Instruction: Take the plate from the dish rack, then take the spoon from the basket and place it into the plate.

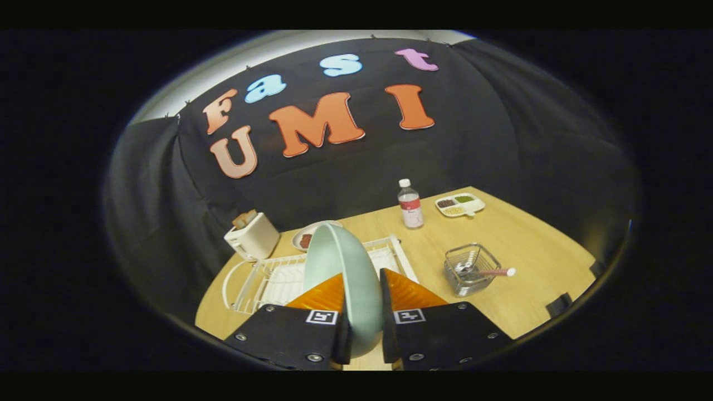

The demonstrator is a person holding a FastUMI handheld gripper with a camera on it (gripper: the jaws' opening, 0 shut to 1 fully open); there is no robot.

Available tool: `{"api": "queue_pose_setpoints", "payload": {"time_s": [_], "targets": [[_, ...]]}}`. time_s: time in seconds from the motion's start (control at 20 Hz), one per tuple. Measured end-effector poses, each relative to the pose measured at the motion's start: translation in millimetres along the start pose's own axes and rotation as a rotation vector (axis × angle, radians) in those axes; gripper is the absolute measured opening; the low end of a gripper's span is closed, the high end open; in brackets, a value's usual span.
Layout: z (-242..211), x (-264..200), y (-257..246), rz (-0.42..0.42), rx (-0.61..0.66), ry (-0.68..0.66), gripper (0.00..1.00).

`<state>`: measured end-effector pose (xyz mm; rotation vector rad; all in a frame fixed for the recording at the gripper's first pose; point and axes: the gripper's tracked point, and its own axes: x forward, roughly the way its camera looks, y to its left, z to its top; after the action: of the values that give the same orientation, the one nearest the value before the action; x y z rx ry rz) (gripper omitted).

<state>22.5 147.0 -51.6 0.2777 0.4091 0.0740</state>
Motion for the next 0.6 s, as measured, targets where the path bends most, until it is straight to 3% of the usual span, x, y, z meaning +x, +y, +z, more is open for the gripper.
{"api": "queue_pose_setpoints", "payload": {"time_s": [0.4, 0.6], "targets": [[-95.4, -32.0, -36.8, 0.096, 0.243, 0.095, 0.22], [-139.3, -26.1, -51.6, 0.099, 0.363, 0.126, 0.22]]}}
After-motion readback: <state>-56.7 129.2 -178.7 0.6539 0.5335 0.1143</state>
